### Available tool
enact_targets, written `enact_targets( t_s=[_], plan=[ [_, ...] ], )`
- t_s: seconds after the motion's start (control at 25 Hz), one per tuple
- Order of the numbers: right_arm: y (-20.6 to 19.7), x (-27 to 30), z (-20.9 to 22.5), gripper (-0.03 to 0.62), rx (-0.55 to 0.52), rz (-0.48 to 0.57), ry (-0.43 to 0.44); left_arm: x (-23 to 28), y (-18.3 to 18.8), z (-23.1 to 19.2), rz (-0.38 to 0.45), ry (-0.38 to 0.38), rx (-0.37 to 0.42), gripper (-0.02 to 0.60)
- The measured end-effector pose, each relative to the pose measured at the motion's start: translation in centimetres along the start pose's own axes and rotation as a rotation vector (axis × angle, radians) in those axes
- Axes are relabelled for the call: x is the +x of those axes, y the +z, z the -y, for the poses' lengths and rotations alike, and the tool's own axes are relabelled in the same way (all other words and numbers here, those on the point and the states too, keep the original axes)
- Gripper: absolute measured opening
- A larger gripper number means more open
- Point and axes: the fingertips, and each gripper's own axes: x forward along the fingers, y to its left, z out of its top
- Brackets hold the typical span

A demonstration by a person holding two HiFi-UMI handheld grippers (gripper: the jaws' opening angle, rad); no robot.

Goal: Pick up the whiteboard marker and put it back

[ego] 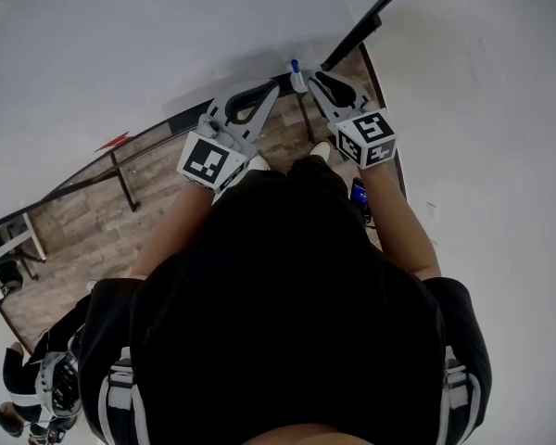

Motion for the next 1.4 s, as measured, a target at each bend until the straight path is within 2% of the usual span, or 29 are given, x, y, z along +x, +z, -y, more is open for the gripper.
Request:
enact_targets(
  t_s=[0.24,0.48,0.68,0.92,1.08,1.16,1.4],
  plan=[
    [3.7,-3.0,-1.0,0.063,0.037,0.126,0.025,1.2,1.0,0.9,0.027,-0.017,0.027,0.003],
    [7.3,-5.8,-2.5,0.051,-0.015,0.22,0.02,2.0,1.9,1.6,0.023,-0.049,0.031,0.003],
    [8.8,-7.6,-3.2,0.009,-0.066,0.325,-0.001,2.3,2.8,2.2,0.027,-0.068,0.039,0.003],
    [8.3,-7.8,-3.9,0.002,-0.113,0.328,-0.028,2.2,3.5,2.6,0.049,-0.086,0.02,0.003],
    [7.1,-7.2,-3.9,-0.003,-0.075,0.323,-0.061,2.5,2.8,3.2,0.048,-0.108,0.02,0.003],
    [6.9,-7.2,-3.8,-0.008,-0.065,0.325,-0.077,2.5,2.1,3.4,0.019,-0.115,0.015,0.003],
    [6.4,-6.8,-3.8,-0.006,-0.057,0.317,-0.077,2.7,1.4,3.4,-0.001,-0.128,0.005,0.003]
  ],
)
